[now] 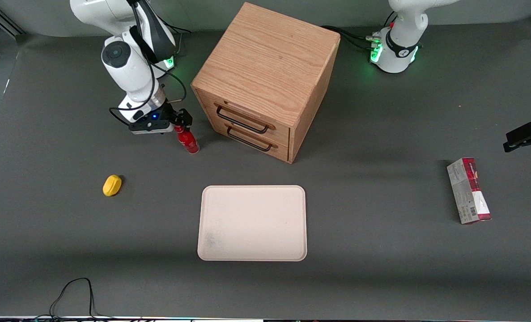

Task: Place coke bottle on tray
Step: 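Close the right gripper around the bottle's neck and lift it, then carry the held bottle with the right gripper over the white tray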

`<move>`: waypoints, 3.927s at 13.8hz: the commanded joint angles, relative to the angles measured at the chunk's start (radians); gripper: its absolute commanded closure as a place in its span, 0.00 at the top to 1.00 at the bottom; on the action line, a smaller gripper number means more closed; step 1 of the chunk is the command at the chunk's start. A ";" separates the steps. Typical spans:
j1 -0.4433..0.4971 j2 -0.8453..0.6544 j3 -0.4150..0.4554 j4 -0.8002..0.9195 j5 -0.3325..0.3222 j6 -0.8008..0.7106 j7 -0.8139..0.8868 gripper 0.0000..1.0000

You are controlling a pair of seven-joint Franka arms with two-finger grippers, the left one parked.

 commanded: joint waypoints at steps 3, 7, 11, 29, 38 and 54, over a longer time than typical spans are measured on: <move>0.004 0.037 0.015 -0.004 0.022 0.051 0.023 1.00; 0.004 0.047 0.015 -0.006 0.022 0.053 0.021 0.94; 0.003 0.047 0.015 -0.018 0.022 0.042 0.018 0.32; -0.146 0.364 0.005 1.136 -0.079 -0.913 0.004 0.00; -0.135 0.789 0.135 1.682 -0.242 -0.844 0.029 0.00; -0.102 1.038 0.150 1.478 -0.377 -0.412 0.031 0.00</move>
